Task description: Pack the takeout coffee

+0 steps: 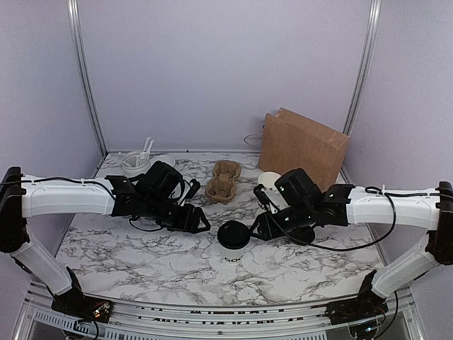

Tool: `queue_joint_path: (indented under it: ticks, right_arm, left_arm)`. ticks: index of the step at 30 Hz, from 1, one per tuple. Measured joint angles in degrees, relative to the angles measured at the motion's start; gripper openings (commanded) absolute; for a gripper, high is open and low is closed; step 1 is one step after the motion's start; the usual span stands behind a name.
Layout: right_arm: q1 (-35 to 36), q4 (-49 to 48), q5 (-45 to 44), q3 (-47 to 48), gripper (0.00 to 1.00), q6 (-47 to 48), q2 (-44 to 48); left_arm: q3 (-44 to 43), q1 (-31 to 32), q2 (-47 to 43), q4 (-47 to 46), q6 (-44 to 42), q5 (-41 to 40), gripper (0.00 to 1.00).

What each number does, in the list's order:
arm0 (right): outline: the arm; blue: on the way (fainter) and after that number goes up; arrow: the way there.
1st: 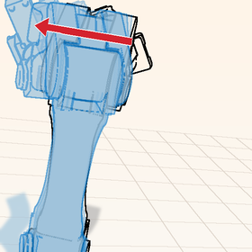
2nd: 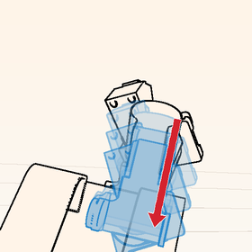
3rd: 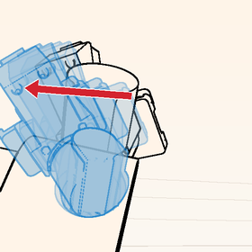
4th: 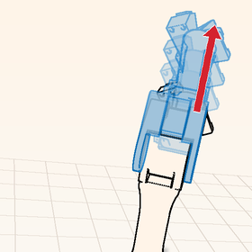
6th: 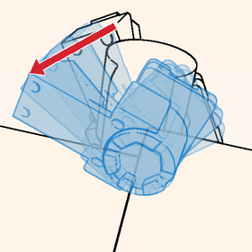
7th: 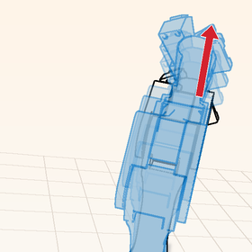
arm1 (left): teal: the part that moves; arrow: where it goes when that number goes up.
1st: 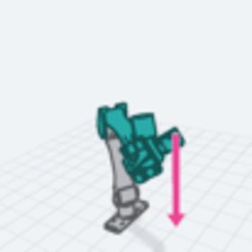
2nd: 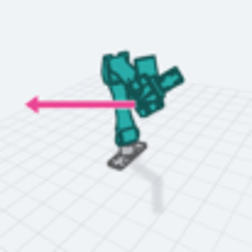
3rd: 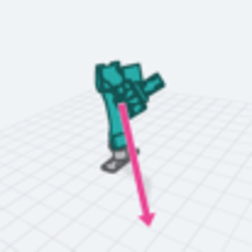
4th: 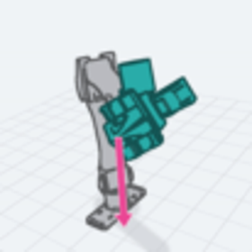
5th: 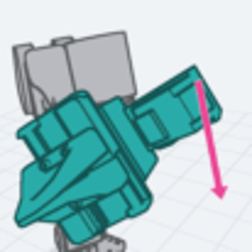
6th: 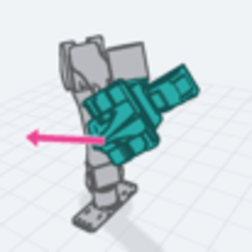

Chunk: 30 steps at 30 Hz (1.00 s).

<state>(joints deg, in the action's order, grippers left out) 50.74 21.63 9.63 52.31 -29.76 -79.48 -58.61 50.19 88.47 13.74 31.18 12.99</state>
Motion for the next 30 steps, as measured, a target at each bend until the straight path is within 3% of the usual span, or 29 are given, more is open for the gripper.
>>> queue_joint_path:
  ticks: [11,23,30]
  right_arm:
    - [5.68,2.21,-2.05,-2.78,0.34,2.47,3.34]
    - [9.79,-13.9,-5.99,-14.1,0.31,6.54,2.6]
    - [11.39,-22.56,-10.38,-16.09,0.3,8.96,-1.46]
  left_arm:
    - [0.76,0.0,-0.44,0.07,-0.04,0.04,0.66]
    - [2.14,-1.09,-1.11,0.26,-0.13,-0.44,0.67]
    - [3.19,-1.66,-3.1,0.33,-0.11,-0.92,0.67]
